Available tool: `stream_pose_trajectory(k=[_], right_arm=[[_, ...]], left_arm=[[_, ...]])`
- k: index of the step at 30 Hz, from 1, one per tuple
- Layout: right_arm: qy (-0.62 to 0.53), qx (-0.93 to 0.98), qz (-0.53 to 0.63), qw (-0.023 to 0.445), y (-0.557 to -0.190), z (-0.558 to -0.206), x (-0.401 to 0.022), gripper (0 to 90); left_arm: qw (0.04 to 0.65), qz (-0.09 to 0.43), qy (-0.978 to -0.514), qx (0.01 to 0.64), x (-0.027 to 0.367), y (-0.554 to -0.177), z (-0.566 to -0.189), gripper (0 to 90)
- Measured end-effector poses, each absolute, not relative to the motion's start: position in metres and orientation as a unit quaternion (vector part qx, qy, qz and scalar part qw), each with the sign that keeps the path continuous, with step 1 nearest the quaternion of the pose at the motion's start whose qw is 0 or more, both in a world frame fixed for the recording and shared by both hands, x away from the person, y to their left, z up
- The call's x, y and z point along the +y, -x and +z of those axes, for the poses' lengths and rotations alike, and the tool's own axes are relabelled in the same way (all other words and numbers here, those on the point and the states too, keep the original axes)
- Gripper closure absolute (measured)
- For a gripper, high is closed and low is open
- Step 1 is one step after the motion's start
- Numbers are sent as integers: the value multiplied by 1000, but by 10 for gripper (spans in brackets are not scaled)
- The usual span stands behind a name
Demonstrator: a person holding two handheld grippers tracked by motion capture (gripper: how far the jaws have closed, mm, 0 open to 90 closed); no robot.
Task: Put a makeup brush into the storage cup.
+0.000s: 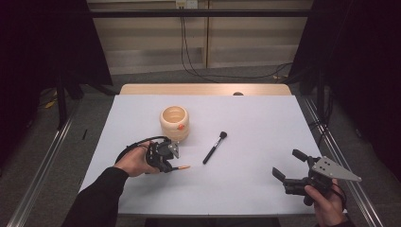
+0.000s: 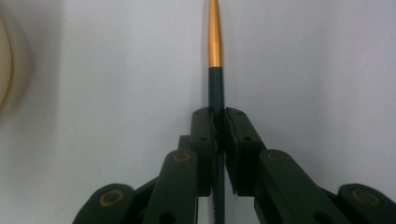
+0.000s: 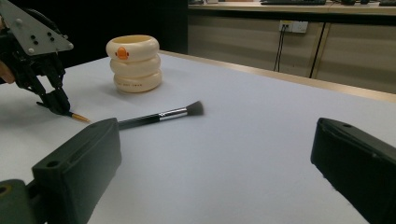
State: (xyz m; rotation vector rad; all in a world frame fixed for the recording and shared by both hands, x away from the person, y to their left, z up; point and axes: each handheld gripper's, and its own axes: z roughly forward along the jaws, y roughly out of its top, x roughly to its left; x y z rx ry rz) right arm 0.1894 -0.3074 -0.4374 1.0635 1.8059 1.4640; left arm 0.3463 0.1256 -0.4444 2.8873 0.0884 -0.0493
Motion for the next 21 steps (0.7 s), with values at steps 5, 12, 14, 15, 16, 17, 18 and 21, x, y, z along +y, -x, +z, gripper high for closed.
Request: stream_pose_trajectory(k=[5,12,14,15,16,17,18,21], right_arm=[[-398,679,547,287,-189,-438,-308,11],[-403,677,546,286,-189,-438,-308,11],[-402,676,546,287,-189,-438,-308,11],[-400,678,546,287,-189,-438,-308,11],[-400,678,546,287,-189,-438,-308,11],[-400,678,546,287,-189,-438,-308,11],[-401,678,546,287,-189,-438,-308,11],[-403,677,545,287,-189,-438,-308,11]], left_arm=[[129,-23,-991,42,126,-347,-445,829],[133,-22,-989,60,126,-347,-445,834],[134,-23,-989,65,126,-347,-445,835],[134,-25,-988,73,126,-346,-445,835],[129,-24,-989,67,126,-348,-444,835],[132,-25,-988,71,127,-348,-444,835],[131,-25,-989,70,127,-348,-444,835],[136,-30,-987,83,127,-347,-444,836]])
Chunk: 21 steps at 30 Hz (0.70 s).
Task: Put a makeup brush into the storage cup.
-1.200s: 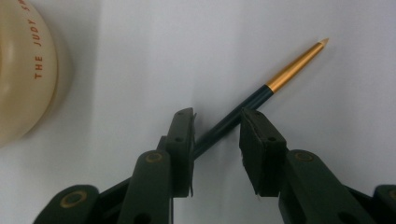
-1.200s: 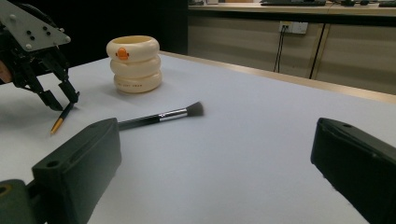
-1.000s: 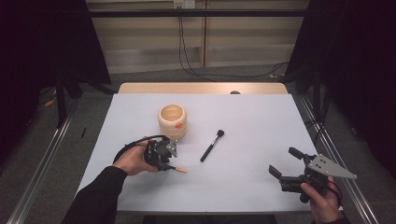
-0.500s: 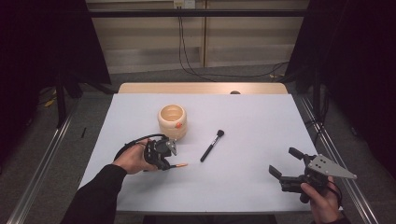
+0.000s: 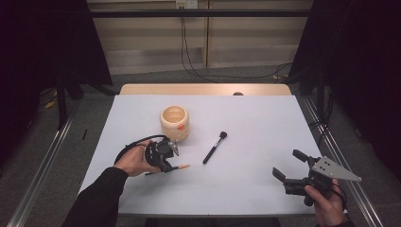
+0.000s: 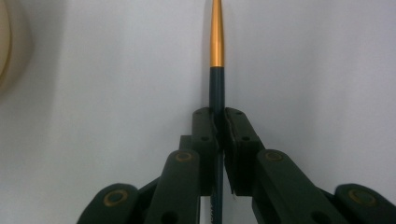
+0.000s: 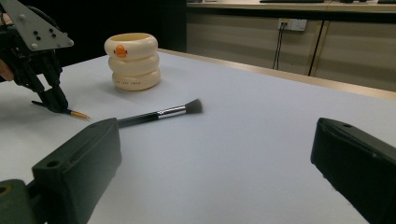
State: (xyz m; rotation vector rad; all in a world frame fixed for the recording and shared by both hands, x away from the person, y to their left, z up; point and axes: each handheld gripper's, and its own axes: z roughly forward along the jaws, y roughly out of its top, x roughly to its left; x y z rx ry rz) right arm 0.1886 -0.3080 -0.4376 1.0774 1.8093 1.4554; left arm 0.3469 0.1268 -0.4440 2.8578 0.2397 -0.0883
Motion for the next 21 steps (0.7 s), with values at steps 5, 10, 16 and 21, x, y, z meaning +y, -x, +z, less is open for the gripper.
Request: stream_pose_trajectory(k=[5,10,16,21], right_arm=[[-402,677,545,287,-189,-438,-308,11],[-400,678,546,287,-189,-438,-308,12],[-403,677,545,286,-189,-438,-308,12],[-403,678,543,287,-189,-438,-308,11]], left_arm=[[137,-31,-986,88,129,-348,-442,835],[166,-36,-979,108,130,-348,-435,835],[178,-43,-977,110,133,-348,-430,835],[194,-48,-973,118,136,-346,-426,836]])
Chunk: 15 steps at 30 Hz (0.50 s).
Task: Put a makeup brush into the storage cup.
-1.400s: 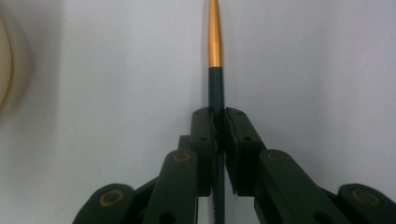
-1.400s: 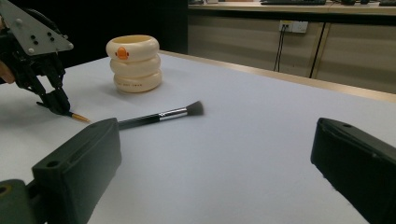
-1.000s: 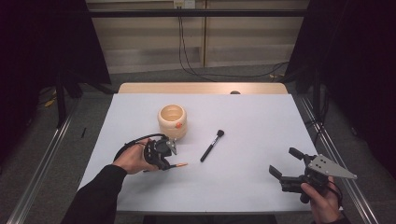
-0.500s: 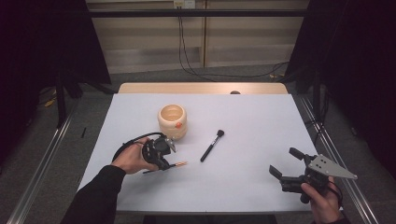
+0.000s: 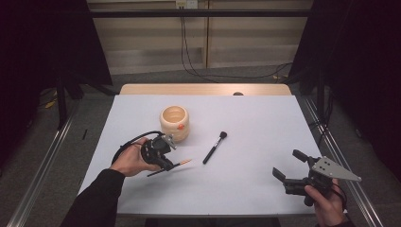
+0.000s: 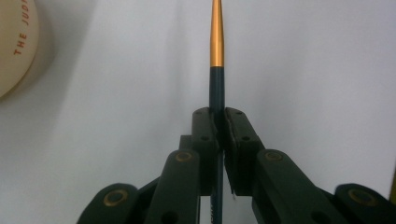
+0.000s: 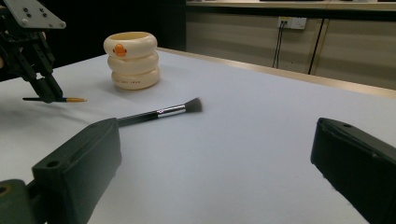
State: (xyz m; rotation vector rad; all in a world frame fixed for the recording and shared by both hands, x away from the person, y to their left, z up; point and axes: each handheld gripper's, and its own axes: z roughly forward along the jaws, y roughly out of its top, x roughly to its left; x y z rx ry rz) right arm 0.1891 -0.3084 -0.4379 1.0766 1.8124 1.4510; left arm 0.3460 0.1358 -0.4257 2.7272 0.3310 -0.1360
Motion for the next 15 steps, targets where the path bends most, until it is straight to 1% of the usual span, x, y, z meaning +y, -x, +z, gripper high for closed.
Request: stream_pose_trajectory(k=[7,13,15], right_arm=[[-405,677,544,287,-189,-438,-308,12],[-406,675,544,288,-189,-438,-308,12],[-405,676,544,287,-189,-438,-308,12]], left_arm=[[242,-48,-957,150,143,-342,-420,835],[290,-34,-941,170,149,-335,-415,836],[296,-27,-939,173,151,-335,-413,835]])
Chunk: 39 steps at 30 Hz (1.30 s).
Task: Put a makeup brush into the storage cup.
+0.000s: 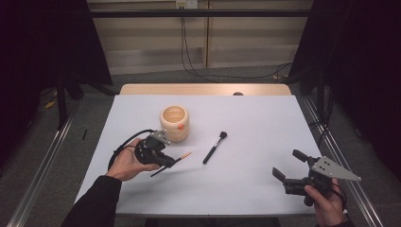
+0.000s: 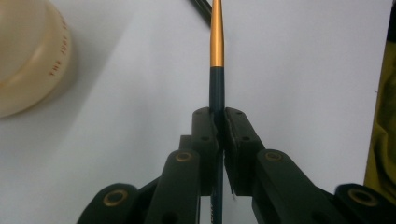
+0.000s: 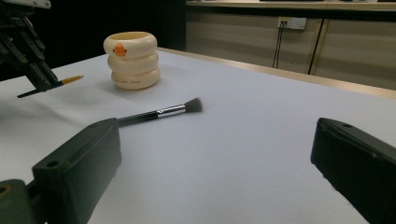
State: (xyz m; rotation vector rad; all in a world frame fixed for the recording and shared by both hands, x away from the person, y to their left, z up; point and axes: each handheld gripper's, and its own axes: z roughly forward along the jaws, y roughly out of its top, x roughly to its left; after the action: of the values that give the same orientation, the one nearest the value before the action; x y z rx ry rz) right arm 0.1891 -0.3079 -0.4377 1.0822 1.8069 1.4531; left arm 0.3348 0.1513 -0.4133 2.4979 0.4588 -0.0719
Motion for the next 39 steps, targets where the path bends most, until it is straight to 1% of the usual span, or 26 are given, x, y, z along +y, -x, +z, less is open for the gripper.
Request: stream_pose_trajectory(k=[5,7,9,11,15,17,22,23,25,26,27,28,33,39], right_arm=[[-405,676,544,289,-189,-438,-308,12],[-405,676,544,289,-189,-438,-308,12],[-405,676,544,289,-189,-438,-308,11],[-405,676,544,288,-189,-438,-308,11],[-402,678,543,288,-189,-438,-308,11],[-401,680,543,287,-189,-438,-308,12],[-404,676,544,289,-189,-438,-308,11],[-403,677,544,289,-189,-438,-308,11],[-402,678,544,288,-189,-438,-308,11],[-402,678,544,288,-189,-438,-308,11],[-402,678,544,288,-189,-438,-308,11],[-402,677,544,288,-189,-438,-308,12],[-401,680,544,285,-189,-438,-308,11],[-402,678,544,287,-189,-438,-308,11]], left_arm=[[325,-14,-926,193,157,-332,-410,836],[349,-18,-914,207,159,-331,-413,835],[345,-11,-914,213,161,-329,-413,835],[363,-14,-906,218,163,-328,-415,835],[398,3,-885,242,167,-326,-413,835],[402,17,-880,250,169,-324,-410,835],[424,36,-868,256,170,-321,-408,835],[439,40,-860,256,171,-320,-406,835],[447,50,-856,255,171,-318,-405,835],[466,55,-847,250,172,-316,-404,835],[466,55,-847,250,172,-316,-404,835],[479,68,-839,249,173,-314,-402,836],[498,86,-826,251,173,-309,-403,836],[530,114,-798,262,178,-306,-401,836]])
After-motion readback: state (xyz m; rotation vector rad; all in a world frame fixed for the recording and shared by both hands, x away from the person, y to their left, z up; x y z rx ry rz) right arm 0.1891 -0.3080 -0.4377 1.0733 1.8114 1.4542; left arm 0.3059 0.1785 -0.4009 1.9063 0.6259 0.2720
